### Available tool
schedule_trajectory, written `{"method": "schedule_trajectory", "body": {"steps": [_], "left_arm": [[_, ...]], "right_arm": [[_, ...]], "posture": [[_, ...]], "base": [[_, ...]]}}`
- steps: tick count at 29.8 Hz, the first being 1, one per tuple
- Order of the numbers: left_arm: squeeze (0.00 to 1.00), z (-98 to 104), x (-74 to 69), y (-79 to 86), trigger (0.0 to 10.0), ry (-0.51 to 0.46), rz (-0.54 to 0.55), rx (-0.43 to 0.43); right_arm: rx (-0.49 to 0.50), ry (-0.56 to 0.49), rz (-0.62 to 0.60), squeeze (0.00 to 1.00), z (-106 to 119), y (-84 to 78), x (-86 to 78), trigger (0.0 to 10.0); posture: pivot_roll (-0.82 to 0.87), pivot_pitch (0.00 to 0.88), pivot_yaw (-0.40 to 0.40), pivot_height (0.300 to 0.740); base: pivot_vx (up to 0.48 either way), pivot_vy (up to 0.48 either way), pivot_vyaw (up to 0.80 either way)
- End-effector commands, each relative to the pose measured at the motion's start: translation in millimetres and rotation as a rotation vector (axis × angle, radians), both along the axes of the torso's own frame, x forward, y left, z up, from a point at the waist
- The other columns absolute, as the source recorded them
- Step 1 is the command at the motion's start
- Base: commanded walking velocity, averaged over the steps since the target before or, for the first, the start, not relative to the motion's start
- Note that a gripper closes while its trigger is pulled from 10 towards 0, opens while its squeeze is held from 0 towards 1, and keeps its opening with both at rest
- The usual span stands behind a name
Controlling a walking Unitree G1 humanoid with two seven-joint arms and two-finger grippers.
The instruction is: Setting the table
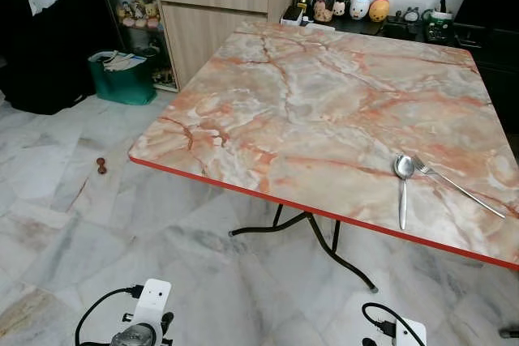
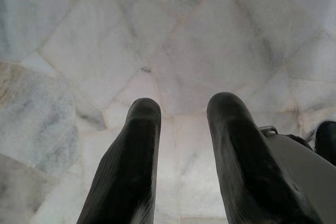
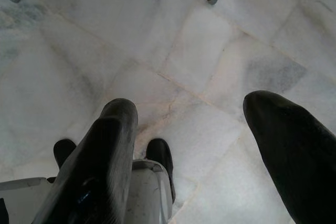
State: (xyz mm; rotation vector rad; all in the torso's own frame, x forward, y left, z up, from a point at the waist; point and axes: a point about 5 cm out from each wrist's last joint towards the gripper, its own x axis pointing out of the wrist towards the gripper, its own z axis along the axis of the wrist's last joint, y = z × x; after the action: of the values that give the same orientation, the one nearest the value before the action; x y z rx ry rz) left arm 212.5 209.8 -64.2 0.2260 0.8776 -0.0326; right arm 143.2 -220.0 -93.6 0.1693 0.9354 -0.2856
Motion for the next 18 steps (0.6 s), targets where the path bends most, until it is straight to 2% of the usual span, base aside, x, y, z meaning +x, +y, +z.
{"method": "schedule_trajectory", "body": {"steps": [1, 4, 9, 18], "left_arm": [[0.0, -0.9, -1.2, 0.1, 10.0, 0.004, 0.016, -0.016], [0.0, -1.1, -1.1, 0.3, 10.0, 0.014, 0.029, -0.018], [0.0, -1.7, -2.5, 1.5, 10.0, 0.018, 0.035, -0.02], [0.0, -2.0, -3.8, 4.4, 10.0, 0.017, 0.069, -0.024]], "right_arm": [[0.002, -0.003, -0.018, 0.0, -0.1, -0.4, -0.7, 10.0], [0.004, -0.002, -0.028, 0.0, -0.2, -0.7, -0.8, 10.0], [0.008, -0.006, -0.034, 0.0, 0.1, -0.8, -0.3, 10.0], [-0.002, -0.007, -0.021, 0.0, 0.7, -1.5, 0.8, 10.0]], "posture": [[0.11, 0.0, -0.024, 0.74], [0.11, 0.0, -0.025, 0.74], [0.11, 0.0, -0.026, 0.74], [0.11, 0.0, -0.03, 0.74]], "base": [[0.0, 0.0, 0.0], [0.0, 0.087, 0.0], [0.0, 0.404, -0.72], [0.0, 0.48, 0.0]]}}
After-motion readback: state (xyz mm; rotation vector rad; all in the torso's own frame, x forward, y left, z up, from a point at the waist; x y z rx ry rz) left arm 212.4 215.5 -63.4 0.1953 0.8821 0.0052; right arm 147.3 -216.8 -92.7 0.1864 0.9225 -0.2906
